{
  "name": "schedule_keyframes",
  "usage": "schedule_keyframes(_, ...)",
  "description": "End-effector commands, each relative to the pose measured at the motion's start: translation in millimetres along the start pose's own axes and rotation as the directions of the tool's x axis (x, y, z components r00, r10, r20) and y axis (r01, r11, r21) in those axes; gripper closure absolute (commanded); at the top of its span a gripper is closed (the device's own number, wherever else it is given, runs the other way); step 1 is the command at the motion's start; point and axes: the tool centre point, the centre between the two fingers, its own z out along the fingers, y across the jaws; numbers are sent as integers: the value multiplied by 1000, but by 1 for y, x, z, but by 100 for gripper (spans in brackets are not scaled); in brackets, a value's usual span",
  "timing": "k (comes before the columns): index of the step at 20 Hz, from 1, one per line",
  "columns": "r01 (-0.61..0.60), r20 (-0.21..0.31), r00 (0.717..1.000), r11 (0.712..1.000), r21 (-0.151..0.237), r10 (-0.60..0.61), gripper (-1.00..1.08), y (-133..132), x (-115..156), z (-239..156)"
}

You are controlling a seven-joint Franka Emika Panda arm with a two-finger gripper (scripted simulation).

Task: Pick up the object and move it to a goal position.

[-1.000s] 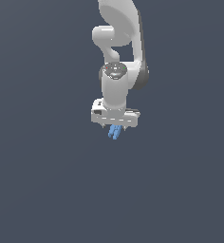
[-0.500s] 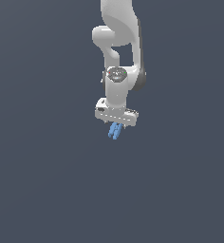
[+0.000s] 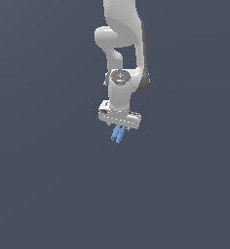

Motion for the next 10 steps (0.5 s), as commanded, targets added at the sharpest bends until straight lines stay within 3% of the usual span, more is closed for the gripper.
schedule_keyframes(1,0,0,1000,1000,0,0,-92,0,0,4)
schedule_keyframes(10,-3,0,1000,1000,0,3,-92,1,-2,40)
